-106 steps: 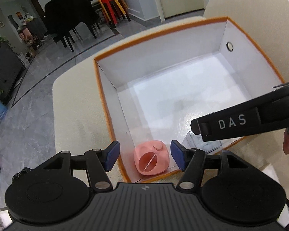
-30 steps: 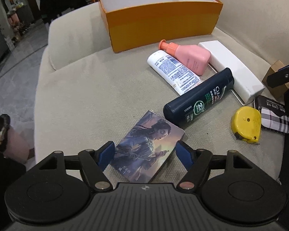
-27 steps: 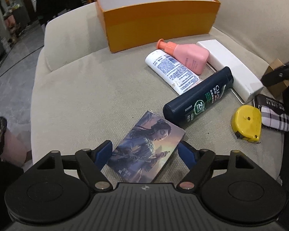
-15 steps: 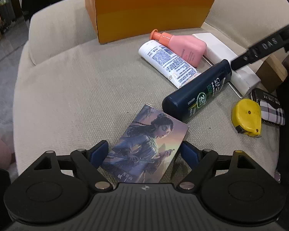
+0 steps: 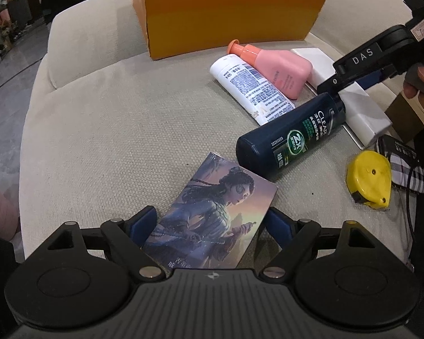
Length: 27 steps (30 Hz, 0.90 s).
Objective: Organize rigid objects
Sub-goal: 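Grasp the white box with the right tool while the left tool grasps the card, then carry the white box and the card with both tools into the orange box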
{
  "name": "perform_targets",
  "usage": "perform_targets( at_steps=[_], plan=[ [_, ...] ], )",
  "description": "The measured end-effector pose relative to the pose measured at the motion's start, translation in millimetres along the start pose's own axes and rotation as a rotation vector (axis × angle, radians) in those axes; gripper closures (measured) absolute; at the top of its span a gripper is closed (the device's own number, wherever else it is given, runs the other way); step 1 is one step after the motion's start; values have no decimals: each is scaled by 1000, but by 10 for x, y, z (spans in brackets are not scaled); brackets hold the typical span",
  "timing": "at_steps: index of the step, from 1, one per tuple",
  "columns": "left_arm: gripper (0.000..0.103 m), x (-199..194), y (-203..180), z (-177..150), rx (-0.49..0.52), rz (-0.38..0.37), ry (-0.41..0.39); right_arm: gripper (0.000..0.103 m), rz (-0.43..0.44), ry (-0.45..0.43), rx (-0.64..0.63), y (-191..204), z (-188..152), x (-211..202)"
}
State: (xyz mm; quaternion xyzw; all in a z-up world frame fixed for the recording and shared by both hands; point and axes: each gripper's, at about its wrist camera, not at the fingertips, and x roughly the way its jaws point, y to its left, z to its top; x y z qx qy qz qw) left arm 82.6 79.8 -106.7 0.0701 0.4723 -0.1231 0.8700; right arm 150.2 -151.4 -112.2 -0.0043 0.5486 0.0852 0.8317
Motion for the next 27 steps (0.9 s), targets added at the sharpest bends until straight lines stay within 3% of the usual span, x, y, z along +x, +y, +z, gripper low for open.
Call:
perform_targets(
  at_steps=[4,6,9,15,27],
  plan=[
    [11,-24,-23,-18,-18,11,-11,31,24,14,-7,-45,4,11],
    [21,-50,-27,-21,-40,18,-21,43,45,18,-27,-67,-22,-1],
    [29,-89,-16,-33,-106,44,-38,43,27,5,-59,-82,-56,-30],
    [31,-77,-32,-50,-196,85,-80,43,19,-25,-35,-201,-132,-44],
    [31,-132,-139,-160,-184,139,-91,40,-34,-26,-99,-88,-207,40]
  ],
)
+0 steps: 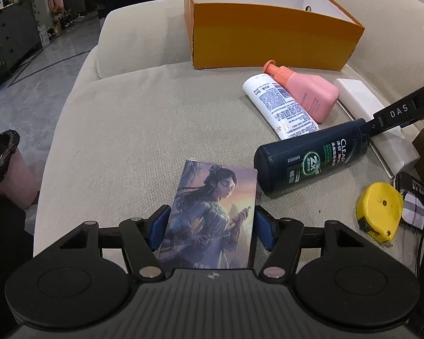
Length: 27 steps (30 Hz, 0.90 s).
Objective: Organize rigid objects
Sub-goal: 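Carry the white box and the card with both tools into the orange box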
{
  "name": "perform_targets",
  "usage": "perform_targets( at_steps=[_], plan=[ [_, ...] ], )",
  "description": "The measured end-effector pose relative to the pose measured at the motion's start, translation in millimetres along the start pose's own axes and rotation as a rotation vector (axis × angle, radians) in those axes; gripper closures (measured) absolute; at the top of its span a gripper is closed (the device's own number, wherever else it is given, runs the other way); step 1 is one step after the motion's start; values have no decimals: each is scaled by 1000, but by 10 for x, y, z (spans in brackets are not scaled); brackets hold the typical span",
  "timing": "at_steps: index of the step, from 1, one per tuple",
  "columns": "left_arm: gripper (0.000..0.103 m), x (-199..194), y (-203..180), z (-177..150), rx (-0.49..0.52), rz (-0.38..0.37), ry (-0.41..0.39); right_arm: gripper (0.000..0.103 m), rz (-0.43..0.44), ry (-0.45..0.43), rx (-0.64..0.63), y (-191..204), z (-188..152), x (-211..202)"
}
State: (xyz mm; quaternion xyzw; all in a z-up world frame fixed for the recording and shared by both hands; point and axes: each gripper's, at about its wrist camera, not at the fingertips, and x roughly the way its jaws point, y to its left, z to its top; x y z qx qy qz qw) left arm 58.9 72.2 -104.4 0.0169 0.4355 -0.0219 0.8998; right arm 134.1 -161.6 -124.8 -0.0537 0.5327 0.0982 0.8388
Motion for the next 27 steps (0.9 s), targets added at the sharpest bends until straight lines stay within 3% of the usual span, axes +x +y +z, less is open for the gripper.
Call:
perform_targets(
  at_steps=[11,27],
  plan=[
    [38,-115,46,18,-31,-13,-16,43,22,-4,33,-70,19,-29],
    [38,-297,69,391,-32,-5,-86,43,71,-67,85,-221,175,-339]
  ],
)
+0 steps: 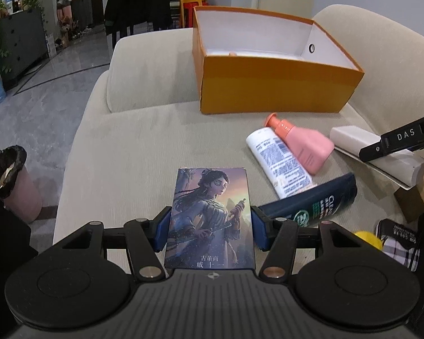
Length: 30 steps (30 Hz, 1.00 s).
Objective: Organize rigid objects
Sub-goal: 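Carry the white box and the card with both tools into the orange box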
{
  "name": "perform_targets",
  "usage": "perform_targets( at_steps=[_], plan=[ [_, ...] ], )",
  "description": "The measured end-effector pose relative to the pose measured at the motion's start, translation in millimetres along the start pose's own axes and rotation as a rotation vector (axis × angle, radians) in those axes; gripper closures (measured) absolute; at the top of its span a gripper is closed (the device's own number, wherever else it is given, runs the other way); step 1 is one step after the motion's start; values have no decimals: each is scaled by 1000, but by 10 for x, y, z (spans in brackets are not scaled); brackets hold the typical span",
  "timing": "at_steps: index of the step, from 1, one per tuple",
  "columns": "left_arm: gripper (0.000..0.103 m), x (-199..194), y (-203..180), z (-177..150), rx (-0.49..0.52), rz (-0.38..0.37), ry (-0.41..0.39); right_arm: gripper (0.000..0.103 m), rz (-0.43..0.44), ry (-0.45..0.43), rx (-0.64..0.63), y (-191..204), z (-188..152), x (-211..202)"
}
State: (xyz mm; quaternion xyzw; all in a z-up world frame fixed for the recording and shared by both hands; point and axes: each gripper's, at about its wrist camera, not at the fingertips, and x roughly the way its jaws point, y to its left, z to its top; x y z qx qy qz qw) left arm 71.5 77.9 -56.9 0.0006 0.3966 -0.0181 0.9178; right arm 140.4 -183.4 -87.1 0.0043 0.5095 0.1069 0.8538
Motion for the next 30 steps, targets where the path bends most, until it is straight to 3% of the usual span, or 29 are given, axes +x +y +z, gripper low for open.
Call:
perform_targets(
  at_steps=[14,30],
  plan=[
    [38,-62,-121,193,20,-19,-32,43,23,-42,18,-64,35,-232],
    [38,186,-309,1279,63,-100,-112,43,76,-158,-3,25,522,-556]
  ],
)
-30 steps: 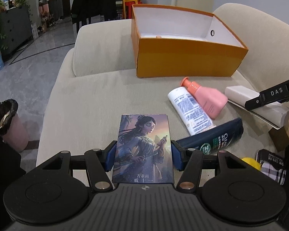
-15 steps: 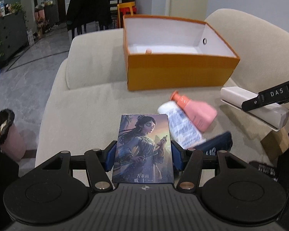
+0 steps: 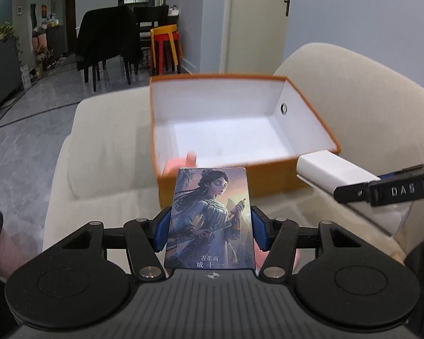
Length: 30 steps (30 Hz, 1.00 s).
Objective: Organize rigid objects
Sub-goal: 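Carry the white box and the card with both tools into the orange box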
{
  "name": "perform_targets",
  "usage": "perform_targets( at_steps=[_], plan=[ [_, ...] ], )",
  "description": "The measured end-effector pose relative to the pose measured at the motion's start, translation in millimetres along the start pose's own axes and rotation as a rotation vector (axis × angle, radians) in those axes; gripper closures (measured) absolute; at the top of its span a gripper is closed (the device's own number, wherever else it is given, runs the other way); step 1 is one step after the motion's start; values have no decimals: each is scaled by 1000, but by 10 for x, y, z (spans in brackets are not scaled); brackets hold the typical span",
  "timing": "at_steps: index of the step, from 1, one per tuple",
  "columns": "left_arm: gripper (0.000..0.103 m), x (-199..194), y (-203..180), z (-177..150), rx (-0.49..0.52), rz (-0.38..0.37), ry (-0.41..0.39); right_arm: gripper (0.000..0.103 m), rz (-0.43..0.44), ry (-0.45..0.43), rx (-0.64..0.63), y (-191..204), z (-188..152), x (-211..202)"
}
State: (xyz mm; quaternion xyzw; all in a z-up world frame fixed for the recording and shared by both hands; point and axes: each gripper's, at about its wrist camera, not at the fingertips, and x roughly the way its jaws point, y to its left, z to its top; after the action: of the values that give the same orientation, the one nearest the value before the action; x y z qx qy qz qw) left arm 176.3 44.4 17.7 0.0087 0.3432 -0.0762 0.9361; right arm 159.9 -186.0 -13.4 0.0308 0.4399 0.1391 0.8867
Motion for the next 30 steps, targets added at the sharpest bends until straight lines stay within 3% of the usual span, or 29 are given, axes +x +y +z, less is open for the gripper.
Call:
perform_targets(
  at_steps=[14,30],
  plan=[
    [38,709,-97,810,53,6,5,43,28,-71,-25,69,821,224],
    [38,1433,-30,998,64,65,99,43,3,-11,-10,19,1367,999]
  ],
)
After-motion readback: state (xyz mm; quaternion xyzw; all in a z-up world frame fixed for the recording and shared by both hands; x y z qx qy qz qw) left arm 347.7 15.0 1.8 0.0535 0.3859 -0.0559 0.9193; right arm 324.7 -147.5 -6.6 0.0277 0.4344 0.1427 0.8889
